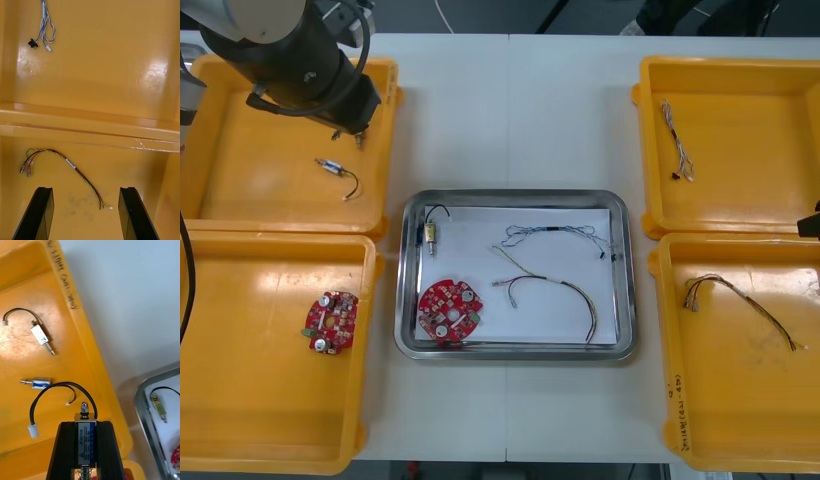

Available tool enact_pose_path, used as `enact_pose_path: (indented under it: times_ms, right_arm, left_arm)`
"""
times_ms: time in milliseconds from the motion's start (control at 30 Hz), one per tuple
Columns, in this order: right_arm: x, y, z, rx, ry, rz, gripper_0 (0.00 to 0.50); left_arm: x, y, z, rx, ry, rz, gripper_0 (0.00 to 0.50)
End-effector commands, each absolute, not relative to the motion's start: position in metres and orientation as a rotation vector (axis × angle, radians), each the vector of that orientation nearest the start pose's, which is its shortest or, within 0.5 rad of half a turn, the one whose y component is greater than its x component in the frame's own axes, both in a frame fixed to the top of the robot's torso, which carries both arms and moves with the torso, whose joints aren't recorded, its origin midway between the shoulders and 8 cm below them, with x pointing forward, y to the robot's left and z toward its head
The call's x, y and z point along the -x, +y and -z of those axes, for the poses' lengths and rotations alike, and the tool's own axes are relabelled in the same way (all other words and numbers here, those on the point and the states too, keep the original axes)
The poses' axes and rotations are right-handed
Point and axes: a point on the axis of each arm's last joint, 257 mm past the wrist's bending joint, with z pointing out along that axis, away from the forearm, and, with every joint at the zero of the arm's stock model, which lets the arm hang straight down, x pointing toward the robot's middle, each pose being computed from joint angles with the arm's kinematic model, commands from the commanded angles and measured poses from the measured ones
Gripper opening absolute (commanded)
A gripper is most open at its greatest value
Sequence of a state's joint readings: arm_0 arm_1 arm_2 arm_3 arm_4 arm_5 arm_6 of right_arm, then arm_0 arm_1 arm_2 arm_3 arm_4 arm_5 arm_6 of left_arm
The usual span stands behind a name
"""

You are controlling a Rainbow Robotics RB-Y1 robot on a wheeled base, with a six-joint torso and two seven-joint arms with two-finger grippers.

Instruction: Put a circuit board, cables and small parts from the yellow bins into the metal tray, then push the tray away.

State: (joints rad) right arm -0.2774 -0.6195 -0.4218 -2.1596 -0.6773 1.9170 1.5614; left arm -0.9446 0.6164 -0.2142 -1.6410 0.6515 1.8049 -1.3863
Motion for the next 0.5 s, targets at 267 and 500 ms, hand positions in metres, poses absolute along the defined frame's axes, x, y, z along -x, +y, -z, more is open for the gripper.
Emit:
enact_pose_path:
  times_ms: [267,500]
  right_arm:
    - [-0.404,-0.401,0.118,0.096,2.488,0.117,0.5]
    - [-0.404,-0.4,0.117,0.097,2.487,0.113,0.5]
  left_arm:
    - [-0.501,0.117,0.088,-0.319,2.525,0.028,0.0]
    - [-0.482,0.082,0.112,-0.331,2.548,0.036,0.003]
